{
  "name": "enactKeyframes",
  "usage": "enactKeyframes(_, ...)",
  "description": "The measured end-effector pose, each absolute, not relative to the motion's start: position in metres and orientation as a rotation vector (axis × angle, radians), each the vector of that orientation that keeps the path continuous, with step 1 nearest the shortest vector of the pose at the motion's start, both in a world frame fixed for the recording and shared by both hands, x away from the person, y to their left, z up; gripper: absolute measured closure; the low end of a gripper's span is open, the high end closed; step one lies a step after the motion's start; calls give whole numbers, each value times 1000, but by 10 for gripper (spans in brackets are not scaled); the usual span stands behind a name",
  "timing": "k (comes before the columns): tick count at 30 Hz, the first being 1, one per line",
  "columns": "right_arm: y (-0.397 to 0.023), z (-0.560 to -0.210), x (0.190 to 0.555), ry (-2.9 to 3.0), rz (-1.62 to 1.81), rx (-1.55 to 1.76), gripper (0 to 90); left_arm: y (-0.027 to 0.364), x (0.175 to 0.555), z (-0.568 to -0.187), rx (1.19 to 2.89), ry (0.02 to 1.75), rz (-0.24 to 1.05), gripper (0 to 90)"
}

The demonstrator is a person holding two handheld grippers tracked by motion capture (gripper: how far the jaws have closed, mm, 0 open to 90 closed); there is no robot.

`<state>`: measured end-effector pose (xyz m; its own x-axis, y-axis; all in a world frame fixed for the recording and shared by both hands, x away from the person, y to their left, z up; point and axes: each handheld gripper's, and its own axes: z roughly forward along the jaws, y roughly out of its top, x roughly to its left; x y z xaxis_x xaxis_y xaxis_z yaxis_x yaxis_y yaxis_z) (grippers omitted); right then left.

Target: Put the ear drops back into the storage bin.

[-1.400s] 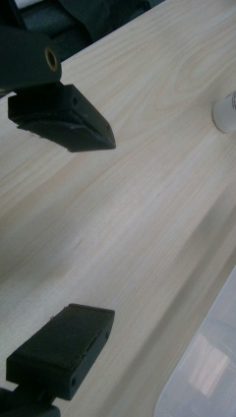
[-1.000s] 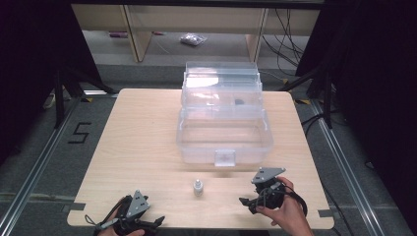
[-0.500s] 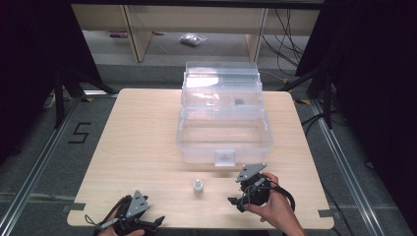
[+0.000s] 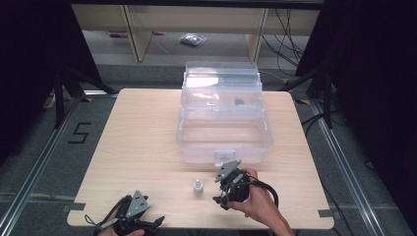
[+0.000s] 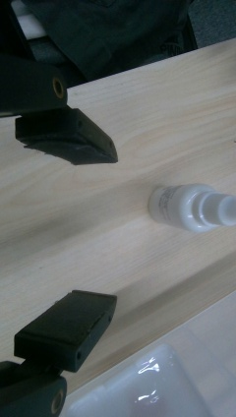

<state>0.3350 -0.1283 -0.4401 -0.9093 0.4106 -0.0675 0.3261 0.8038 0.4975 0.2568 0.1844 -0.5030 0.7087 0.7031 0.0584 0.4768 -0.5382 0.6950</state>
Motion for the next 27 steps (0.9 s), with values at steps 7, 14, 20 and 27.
enactKeyframes(7,-111,-441,340,2848,698,530,329,184,256,-504,2238,892,438,149)
enactKeyframes(14,-96,-441,345,2874,659,492,356,184,256,-504,2226,908,432,149)
enactKeyframes(20,-86,-443,350,2894,622,471,379,184,256,-504,2225,907,431,149)
enactKeyframes(27,-76,-446,354,2922,580,448,404,184,256,-504,2226,906,431,149)
